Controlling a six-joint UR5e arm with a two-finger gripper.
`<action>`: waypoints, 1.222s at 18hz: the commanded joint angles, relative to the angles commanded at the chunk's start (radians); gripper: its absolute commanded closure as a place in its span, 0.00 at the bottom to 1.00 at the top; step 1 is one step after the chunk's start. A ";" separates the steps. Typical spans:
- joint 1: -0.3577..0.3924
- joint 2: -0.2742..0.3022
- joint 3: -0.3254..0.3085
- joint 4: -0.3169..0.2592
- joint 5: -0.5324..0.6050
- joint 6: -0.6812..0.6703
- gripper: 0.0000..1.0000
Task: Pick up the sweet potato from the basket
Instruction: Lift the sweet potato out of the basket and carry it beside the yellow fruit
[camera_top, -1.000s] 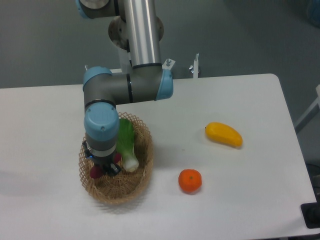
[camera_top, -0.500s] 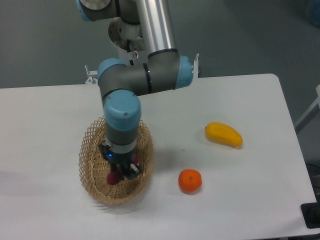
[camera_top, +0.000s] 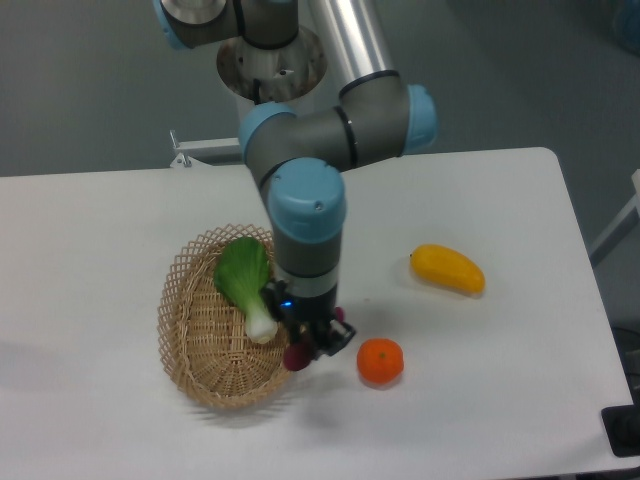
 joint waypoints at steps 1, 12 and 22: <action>0.023 0.005 -0.003 0.002 0.000 0.028 0.97; 0.218 0.005 0.006 -0.037 0.005 0.336 0.97; 0.266 -0.006 0.020 -0.055 0.043 0.436 0.98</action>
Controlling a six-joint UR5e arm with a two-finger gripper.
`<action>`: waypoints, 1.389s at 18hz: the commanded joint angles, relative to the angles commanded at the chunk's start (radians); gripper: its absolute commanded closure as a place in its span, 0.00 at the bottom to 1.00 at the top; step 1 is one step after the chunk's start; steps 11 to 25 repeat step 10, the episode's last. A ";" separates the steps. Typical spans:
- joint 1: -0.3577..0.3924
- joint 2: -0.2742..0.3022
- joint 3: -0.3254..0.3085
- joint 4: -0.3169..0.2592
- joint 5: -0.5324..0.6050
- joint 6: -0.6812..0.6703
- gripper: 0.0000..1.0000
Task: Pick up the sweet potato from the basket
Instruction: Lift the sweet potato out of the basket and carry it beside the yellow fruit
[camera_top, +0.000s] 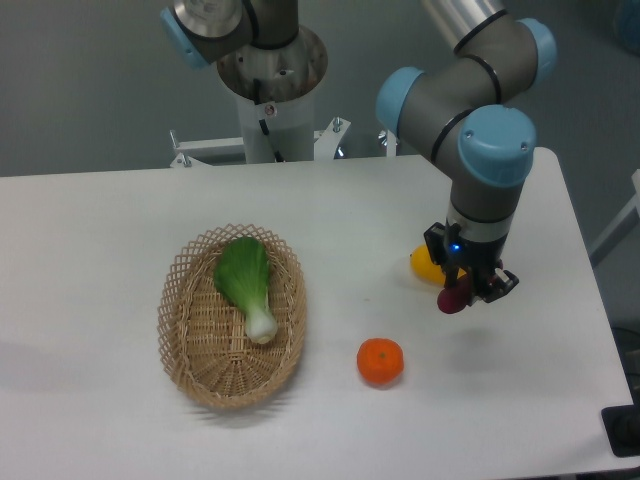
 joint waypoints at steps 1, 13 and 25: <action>0.011 0.000 0.002 -0.002 0.000 0.000 0.98; 0.043 -0.032 0.020 0.006 0.003 0.052 0.98; 0.043 -0.032 0.020 0.006 0.003 0.052 0.98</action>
